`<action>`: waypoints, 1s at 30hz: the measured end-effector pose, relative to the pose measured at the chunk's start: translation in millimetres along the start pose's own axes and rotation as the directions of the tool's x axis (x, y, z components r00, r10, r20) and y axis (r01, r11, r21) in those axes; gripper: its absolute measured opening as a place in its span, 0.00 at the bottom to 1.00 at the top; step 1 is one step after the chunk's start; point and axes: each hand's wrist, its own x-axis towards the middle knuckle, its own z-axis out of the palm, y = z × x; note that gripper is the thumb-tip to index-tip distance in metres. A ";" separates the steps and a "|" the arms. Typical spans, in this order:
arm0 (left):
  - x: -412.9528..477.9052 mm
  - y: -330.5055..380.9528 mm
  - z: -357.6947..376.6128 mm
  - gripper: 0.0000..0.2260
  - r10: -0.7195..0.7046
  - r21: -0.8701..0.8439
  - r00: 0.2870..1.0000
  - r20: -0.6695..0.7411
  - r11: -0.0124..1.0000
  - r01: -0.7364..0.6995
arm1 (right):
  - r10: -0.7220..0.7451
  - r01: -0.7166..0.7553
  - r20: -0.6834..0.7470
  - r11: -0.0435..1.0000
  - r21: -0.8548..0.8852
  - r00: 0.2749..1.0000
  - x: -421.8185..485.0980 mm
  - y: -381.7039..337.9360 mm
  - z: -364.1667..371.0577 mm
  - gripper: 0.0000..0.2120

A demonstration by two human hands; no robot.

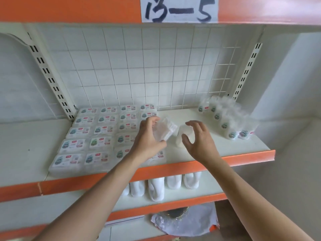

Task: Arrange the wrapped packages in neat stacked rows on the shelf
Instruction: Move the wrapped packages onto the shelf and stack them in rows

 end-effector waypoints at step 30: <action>-2.4 -16.4 -47.0 0.08 -0.238 -0.318 0.969 0.071 0.915 0.249 | -0.155 0.111 0.190 0.968 0.227 0.969 14.1 -40.8 13.2 0.20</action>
